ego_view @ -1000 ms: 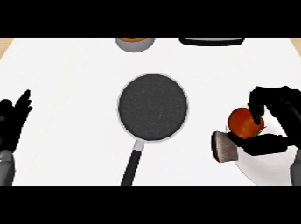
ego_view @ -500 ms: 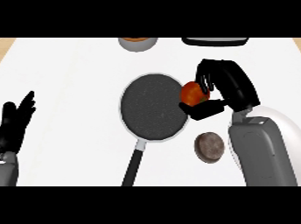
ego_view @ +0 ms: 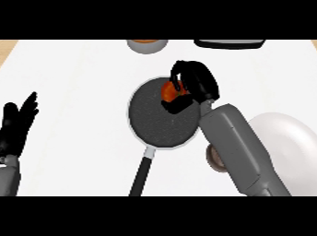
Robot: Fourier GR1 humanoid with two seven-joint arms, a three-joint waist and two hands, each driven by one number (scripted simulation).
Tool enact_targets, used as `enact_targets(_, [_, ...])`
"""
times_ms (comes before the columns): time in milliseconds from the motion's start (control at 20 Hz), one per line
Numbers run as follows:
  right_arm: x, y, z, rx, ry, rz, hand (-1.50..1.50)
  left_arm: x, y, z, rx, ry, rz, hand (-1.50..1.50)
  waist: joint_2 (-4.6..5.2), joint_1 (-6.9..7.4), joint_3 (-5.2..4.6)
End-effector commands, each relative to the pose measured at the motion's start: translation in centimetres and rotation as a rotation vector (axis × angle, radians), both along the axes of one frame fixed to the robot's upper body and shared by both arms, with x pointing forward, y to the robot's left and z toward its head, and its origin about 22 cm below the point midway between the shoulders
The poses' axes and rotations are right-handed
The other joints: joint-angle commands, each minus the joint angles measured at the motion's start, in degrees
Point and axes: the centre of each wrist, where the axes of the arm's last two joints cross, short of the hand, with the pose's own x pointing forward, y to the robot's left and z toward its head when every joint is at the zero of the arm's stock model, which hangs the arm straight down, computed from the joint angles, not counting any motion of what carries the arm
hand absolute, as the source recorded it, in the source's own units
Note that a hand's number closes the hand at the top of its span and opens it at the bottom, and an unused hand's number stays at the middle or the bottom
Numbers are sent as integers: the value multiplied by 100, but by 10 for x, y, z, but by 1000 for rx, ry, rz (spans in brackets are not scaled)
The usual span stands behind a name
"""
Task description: Pick the tomato from the plate and place it in the pan
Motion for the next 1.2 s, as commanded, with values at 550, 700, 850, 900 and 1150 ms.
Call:
enact_targets(550, [12, 11, -73, 171, 218, 13, -150, 13, -24, -6, 7, -22, -65, 0, 120, 420, 8])
enact_targets(700, [10, 12, -78, 187, 189, 11, -150, 31, -30, 19, 3, -21, -85, 0, 150, 518, 14])
enact_targets(850, [10, 20, -70, 251, 165, 4, -150, 27, -17, 21, 21, -23, -110, 0, 140, 613, 13])
enact_targets(900, [10, 18, -73, 273, 150, 4, -150, 29, -32, 11, 5, -27, -96, 0, 159, 583, 13])
enact_targets(1150, [10, 24, -64, 431, 81, -29, -150, 22, -19, 10, 9, -8, -93, 0, 125, 567, 13])
